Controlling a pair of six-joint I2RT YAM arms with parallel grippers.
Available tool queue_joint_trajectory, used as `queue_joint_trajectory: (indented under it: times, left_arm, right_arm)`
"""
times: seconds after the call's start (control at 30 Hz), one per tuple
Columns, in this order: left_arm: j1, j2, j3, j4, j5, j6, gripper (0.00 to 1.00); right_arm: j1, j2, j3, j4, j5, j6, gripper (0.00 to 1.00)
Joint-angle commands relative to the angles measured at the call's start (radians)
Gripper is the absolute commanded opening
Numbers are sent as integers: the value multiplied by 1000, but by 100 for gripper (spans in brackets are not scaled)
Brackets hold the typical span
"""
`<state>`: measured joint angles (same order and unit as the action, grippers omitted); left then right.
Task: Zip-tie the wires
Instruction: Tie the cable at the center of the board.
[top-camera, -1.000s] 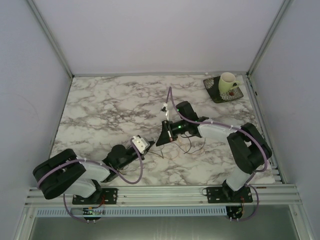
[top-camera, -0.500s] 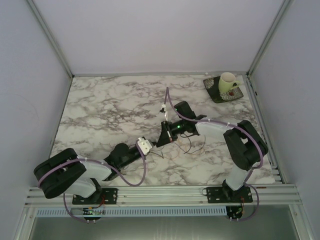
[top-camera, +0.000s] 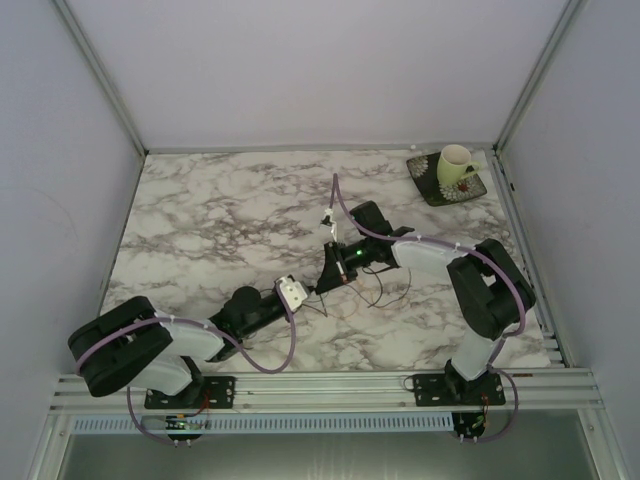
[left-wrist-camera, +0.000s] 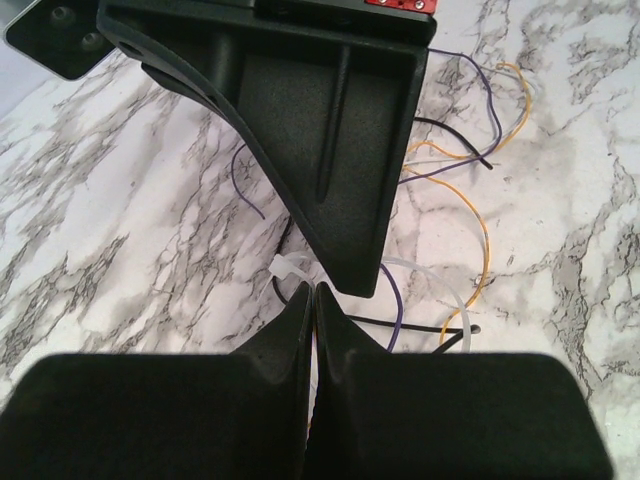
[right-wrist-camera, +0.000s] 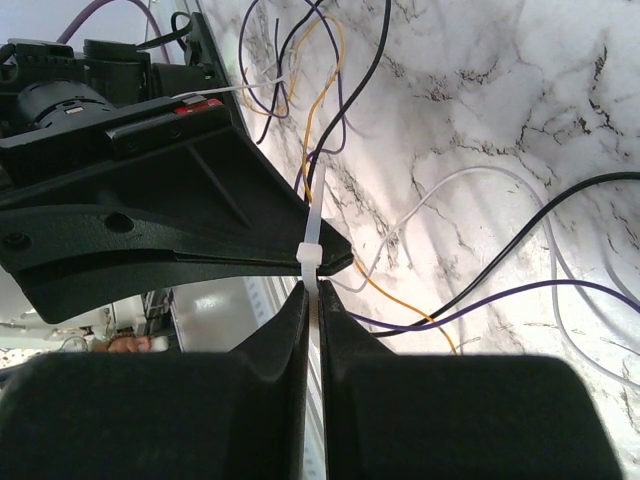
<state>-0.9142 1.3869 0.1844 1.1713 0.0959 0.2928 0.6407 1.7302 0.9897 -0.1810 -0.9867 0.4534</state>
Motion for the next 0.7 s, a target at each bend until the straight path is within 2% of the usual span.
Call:
queue_joint_trajectory:
  times: [0.0, 0.27, 0.37, 0.5, 0.67]
  left_arm:
    - [-22, 13, 23, 82, 6, -40, 0]
    - [-21, 42, 23, 140, -61, -95, 1]
    - [-22, 34, 22, 134, -87, -95, 9]
    - [-22, 29, 30, 114, -95, -92, 14]
    - [-22, 33, 26, 136, -121, -95, 25]
  right_arm:
    - [-10, -30, 18, 39, 22, -21, 0]
    - [18, -38, 0, 76, 32, -6, 0]
    - [22, -48, -1, 75, 39, -3, 0]
    - [30, -50, -3, 77, 41, -1, 0]
    - [38, -64, -5, 82, 44, 7, 0]
